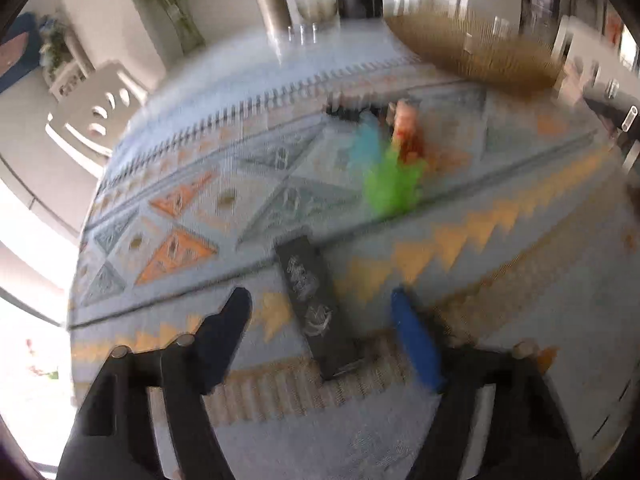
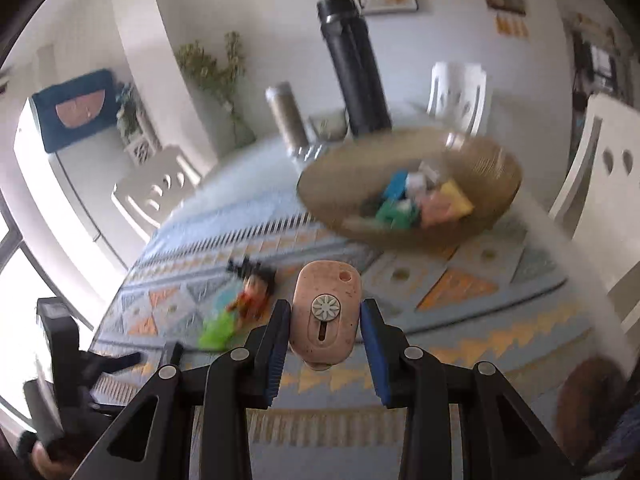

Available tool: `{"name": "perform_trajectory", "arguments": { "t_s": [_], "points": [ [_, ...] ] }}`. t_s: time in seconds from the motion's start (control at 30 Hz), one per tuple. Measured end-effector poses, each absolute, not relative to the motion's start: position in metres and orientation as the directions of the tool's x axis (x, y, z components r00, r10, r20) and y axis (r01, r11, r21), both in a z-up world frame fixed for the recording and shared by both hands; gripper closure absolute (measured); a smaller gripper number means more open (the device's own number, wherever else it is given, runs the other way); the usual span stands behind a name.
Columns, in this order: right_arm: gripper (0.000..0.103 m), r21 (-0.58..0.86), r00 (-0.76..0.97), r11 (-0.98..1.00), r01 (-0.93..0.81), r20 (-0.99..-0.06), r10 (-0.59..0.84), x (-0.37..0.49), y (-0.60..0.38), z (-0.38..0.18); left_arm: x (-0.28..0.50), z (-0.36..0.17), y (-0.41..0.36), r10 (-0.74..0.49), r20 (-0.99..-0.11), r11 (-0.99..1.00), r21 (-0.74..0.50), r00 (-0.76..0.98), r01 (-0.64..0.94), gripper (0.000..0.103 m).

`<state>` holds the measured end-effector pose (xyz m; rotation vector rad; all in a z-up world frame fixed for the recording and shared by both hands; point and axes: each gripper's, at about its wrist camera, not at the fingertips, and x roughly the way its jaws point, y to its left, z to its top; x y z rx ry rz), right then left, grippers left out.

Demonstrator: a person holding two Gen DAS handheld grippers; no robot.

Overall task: Organize rigid objects
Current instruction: 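Carry the USB stick and pink item over the wooden bowl and release both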

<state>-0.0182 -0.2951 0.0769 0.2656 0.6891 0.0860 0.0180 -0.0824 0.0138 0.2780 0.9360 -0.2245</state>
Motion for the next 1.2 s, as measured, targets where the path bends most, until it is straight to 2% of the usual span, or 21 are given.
{"name": "perform_trajectory", "arguments": {
  "t_s": [0.07, 0.2, 0.4, 0.57, 0.67, 0.87, 1.13, 1.2],
  "points": [
    [0.068, 0.255, 0.772, 0.967, -0.001, -0.614, 0.163, -0.023, -0.291, 0.075, 0.021, 0.014, -0.086, -0.069, -0.819, 0.934, 0.147, 0.569, 0.324, 0.081],
    [0.068, 0.215, 0.8, 0.977, -0.005, -0.586, 0.132, -0.033, -0.29, 0.085, 0.026, 0.025, -0.084, -0.109, -0.806, 0.942, 0.104, 0.581, 0.32, 0.082],
    [0.068, 0.209, 0.835, 0.978, 0.027, -0.542, 0.093, -0.03, -0.298, 0.117, 0.022, 0.097, -0.115, -0.217, -0.677, 0.923, 0.092, 0.703, 0.373, 0.082],
    [0.068, 0.171, 0.878, 0.974, 0.148, -0.477, -0.05, -0.019, -0.31, 0.154, 0.044, 0.169, -0.155, -0.357, -0.543, 0.891, 0.044, 0.76, 0.451, 0.082],
    [0.068, 0.172, 0.88, 0.957, 0.234, -0.456, -0.133, -0.007, -0.323, 0.166, 0.061, 0.192, -0.186, -0.402, -0.48, 0.874, 0.054, 0.78, 0.483, 0.082],
    [0.068, 0.156, 0.835, 0.919, 0.362, -0.493, -0.245, 0.028, -0.35, 0.161, 0.104, 0.178, -0.234, -0.443, -0.513, 0.846, 0.033, 0.735, 0.533, 0.082],
    [0.068, 0.143, 0.76, 0.9, 0.411, -0.599, -0.252, 0.064, -0.37, 0.128, 0.128, 0.128, -0.256, -0.416, -0.604, 0.842, 0.027, 0.68, 0.539, 0.08],
    [0.068, 0.148, 0.753, 0.904, 0.4, -0.615, -0.233, 0.068, -0.371, 0.123, 0.13, 0.124, -0.253, -0.407, -0.61, 0.85, 0.021, 0.68, 0.527, 0.072]
  ]
}}
